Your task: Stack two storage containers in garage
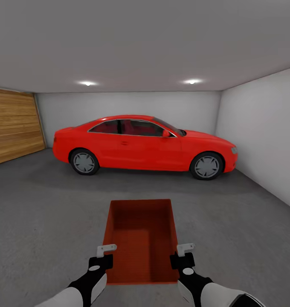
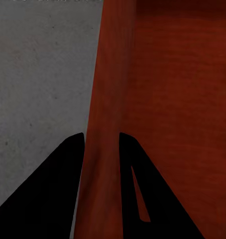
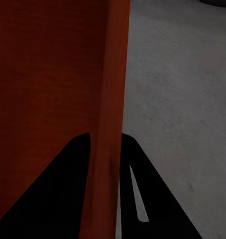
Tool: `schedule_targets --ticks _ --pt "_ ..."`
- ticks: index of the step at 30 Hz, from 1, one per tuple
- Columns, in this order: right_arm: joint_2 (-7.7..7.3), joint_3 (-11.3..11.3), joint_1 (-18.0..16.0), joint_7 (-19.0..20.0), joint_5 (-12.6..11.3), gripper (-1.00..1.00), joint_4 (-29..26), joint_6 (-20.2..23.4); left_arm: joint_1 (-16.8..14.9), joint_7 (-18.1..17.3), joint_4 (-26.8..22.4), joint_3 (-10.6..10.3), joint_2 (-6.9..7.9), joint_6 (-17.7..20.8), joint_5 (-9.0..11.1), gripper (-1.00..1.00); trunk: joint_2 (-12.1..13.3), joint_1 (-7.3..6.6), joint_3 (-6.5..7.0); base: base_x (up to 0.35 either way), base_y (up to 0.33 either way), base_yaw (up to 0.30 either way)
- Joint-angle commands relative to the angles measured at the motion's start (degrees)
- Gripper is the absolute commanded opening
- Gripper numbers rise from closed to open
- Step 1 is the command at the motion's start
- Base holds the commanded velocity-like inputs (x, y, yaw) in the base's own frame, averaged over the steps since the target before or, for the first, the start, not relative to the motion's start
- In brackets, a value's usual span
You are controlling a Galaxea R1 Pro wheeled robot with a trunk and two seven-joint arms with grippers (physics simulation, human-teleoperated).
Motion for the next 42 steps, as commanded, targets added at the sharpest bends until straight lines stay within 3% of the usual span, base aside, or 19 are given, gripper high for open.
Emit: schedule_targets --ticks 1,42 --pt "0.05 -4.7 0.0 1.8 0.4 -1.0 -1.0 0.1 0.0 2.5 0.0 0.8 0.0 -0.3 -0.2 -1.0 0.0 0.05 -0.03 0.321 0.0 0.0" --pt "0.13 -4.7 0.0 1.8 0.4 -1.0 -1.0 0.1 0.0 2.5 -0.2 0.7 0.0 -0.3 -0.2 -1.0 0.0 0.05 -0.03 0.322 0.0 -0.012"
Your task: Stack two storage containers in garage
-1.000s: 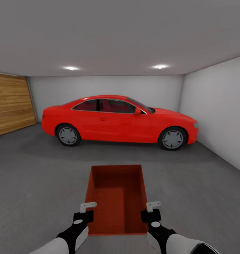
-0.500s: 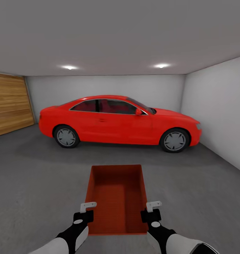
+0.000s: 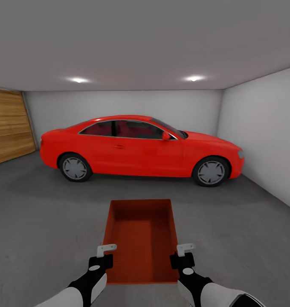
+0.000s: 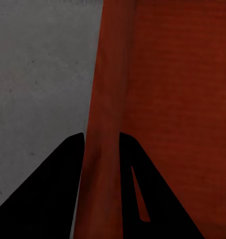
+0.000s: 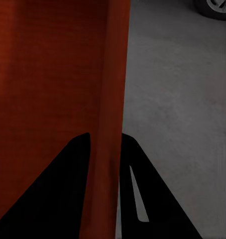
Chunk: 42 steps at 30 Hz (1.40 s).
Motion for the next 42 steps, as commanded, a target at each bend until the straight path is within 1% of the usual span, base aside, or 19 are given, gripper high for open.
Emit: schedule_targets --ticks 1,42 --pt "0.09 -4.4 0.0 1.9 0.2 -1.0 -1.0 0.1 0.0 2.4 -0.1 0.9 -0.01 -0.3 -0.4 -1.0 0.0 0.05 -0.03 0.322 0.0 -0.245" --pt "0.09 -4.4 0.0 1.9 0.2 -1.0 -1.0 0.1 0.0 2.4 0.1 0.9 -0.05 -0.3 -0.6 -1.0 0.0 0.05 -0.03 0.322 0.0 -0.281"
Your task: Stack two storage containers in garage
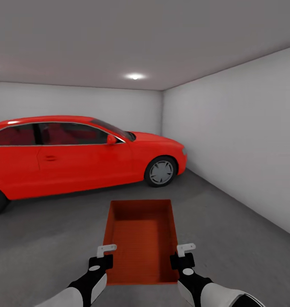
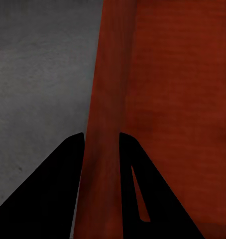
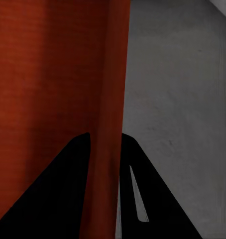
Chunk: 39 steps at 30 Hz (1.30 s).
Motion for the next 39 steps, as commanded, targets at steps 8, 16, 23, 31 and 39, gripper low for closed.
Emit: schedule_targets --ticks 8,16,23,31,39 --pt "0.07 -4.4 0.0 1.8 0.1 -1.0 -1.2 0.1 0.0 2.3 -0.1 0.7 -0.01 -0.3 -0.4 -1.0 0.0 0.05 -0.03 0.322 0.0 -0.282" --pt "0.07 -4.4 0.0 1.8 0.1 -1.0 -1.2 0.1 0.0 2.3 -0.1 0.7 0.0 -0.3 -0.4 -1.0 0.0 0.05 -0.03 0.322 0.0 -0.282" --pt "0.07 -4.4 -0.1 1.8 0.1 -1.0 -1.2 0.1 0.0 2.3 0.0 0.7 0.02 -0.3 -0.3 -1.0 0.0 0.05 -0.03 0.322 0.0 -0.282" --pt "0.07 -4.4 -0.1 1.8 0.1 -1.0 -1.2 0.1 0.0 2.3 0.0 0.7 0.01 -0.3 -0.4 -1.0 0.0 0.05 -0.03 0.322 0.0 -0.283" --pt "0.07 -4.4 -0.1 1.8 0.1 -1.0 -1.2 0.1 0.0 2.3 0.0 0.7 0.0 -0.3 -0.4 -1.0 0.0 0.05 -0.03 0.322 0.0 -0.283"
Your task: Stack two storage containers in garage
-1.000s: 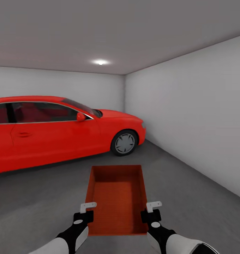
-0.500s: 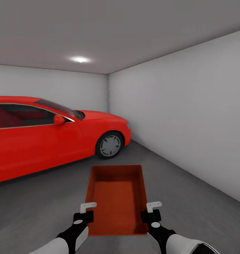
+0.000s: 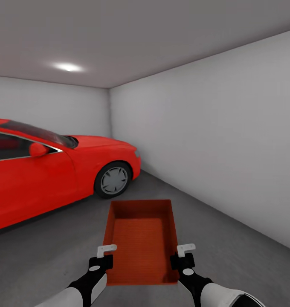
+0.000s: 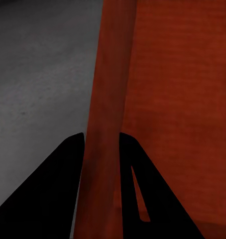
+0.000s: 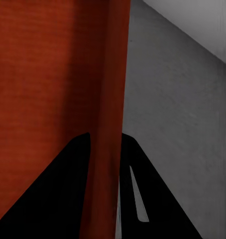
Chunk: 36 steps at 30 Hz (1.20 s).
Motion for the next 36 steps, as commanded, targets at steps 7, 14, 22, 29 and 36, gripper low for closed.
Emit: schedule_targets --ticks 7,14,22,29,36 --pt "0.07 -4.4 0.0 1.7 0.3 -1.0 -1.4 0.1 0.0 2.3 -0.1 0.7 0.0 -0.3 -0.3 -1.0 0.0 0.05 -0.03 0.322 0.0 -0.283" --pt "0.07 -4.4 0.0 1.7 0.3 -1.0 -1.4 0.1 0.0 2.3 -0.1 0.7 0.01 -0.3 -0.3 -1.0 0.0 0.05 -0.03 0.322 0.04 -0.283" --pt "0.07 -4.4 0.0 1.7 0.3 -1.0 -1.4 0.2 0.0 2.3 -0.1 0.7 0.0 -0.3 -0.3 -1.0 0.0 0.05 -0.03 0.322 0.077 -0.283" --pt "0.07 -4.4 0.0 1.7 0.3 -1.0 -1.4 0.2 0.0 2.3 -0.1 0.7 0.01 -0.2 -0.3 -1.0 0.0 0.05 -0.03 0.322 0.094 -0.283" --pt "0.07 -4.4 0.0 1.7 0.3 -1.0 -1.4 0.2 0.0 2.3 -0.1 0.7 0.02 -0.1 -0.3 -1.0 0.0 0.05 -0.03 0.322 0.124 -0.283"
